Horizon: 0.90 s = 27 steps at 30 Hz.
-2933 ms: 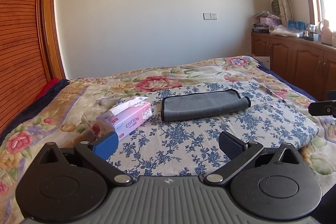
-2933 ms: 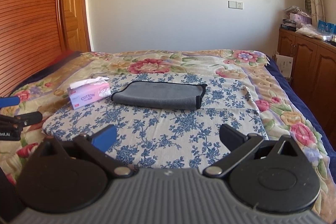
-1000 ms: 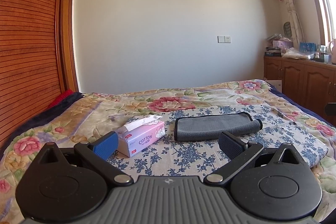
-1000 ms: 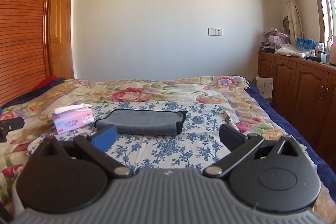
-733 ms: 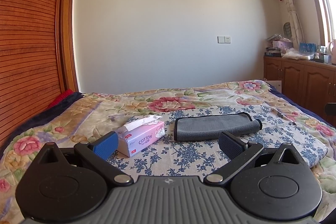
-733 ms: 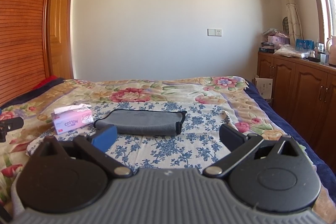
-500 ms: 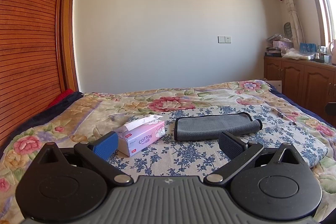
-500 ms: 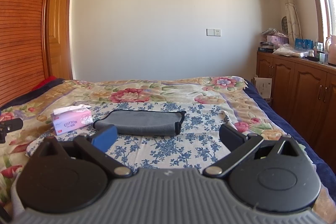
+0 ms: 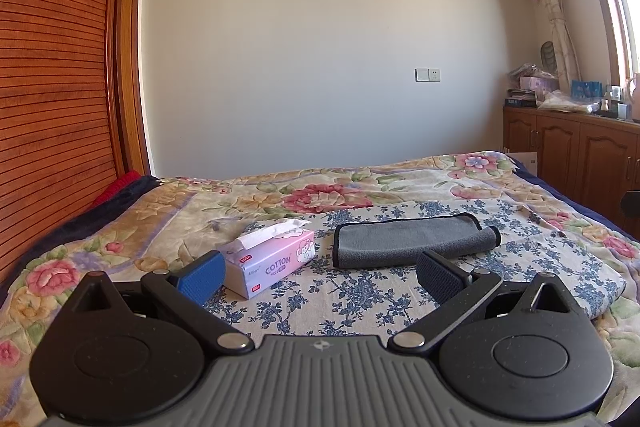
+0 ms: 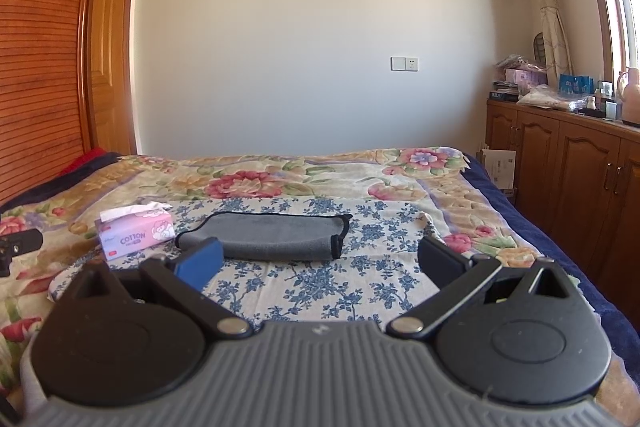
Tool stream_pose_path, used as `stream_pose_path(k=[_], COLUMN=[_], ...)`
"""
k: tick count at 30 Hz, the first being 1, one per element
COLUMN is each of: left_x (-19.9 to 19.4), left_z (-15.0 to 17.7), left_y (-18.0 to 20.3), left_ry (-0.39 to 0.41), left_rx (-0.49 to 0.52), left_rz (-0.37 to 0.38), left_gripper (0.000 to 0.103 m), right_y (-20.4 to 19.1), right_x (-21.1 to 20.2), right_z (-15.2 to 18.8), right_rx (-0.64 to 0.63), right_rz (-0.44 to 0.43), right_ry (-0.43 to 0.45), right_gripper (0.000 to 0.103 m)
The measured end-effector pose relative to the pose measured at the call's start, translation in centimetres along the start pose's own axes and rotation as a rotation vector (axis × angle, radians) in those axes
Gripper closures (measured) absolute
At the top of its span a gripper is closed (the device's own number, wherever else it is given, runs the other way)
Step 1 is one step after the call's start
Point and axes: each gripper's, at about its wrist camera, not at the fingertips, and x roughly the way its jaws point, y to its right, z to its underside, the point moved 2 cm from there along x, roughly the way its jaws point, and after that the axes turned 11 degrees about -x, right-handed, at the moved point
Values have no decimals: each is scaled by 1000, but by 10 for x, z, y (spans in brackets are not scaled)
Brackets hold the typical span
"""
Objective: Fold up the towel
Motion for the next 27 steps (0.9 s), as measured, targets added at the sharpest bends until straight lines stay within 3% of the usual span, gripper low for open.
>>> stream_pose_path(k=[27], left_x=[0], left_z=[0], left_y=[0], left_ry=[0], left_rx=[0], left_rz=[0], left_gripper=[0], right_y=[2], right_x=[0], right_z=[0], right_rx=[-1], right_rz=[3], right_ry=[2], right_gripper=[0])
